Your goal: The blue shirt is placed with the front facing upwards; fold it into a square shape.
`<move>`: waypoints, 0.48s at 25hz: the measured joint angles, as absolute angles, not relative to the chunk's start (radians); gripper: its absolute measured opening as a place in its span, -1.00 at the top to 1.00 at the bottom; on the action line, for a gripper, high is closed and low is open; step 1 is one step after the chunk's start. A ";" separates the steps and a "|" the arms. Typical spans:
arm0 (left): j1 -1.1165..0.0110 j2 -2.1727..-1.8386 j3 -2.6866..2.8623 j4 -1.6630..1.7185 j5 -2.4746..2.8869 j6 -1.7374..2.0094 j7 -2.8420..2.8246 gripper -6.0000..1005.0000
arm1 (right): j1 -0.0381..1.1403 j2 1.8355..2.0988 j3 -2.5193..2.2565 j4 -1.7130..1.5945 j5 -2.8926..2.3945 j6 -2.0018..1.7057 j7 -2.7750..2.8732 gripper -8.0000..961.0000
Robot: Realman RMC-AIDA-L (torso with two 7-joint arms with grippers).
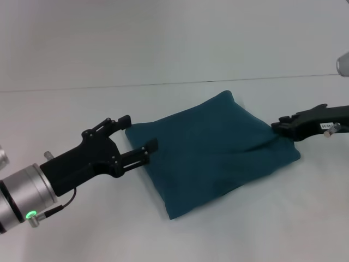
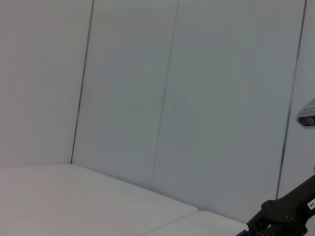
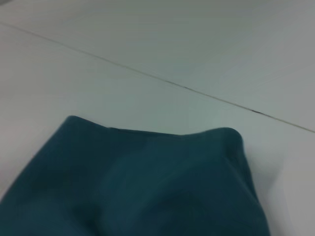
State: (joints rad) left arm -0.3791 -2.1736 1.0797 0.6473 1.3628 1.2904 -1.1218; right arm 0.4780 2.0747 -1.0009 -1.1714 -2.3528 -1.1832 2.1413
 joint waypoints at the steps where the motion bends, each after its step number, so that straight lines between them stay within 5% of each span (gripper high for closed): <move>1: -0.380 -2.174 1.082 0.643 1.361 1.289 -1.116 -0.77 | 0.477 2.079 -1.000 -1.166 -2.361 -1.173 2.128 0.37; 12: -0.358 -2.175 1.011 0.608 1.300 1.300 -1.063 -0.77 | 0.583 2.089 -1.150 -1.051 -2.417 -1.091 2.130 0.78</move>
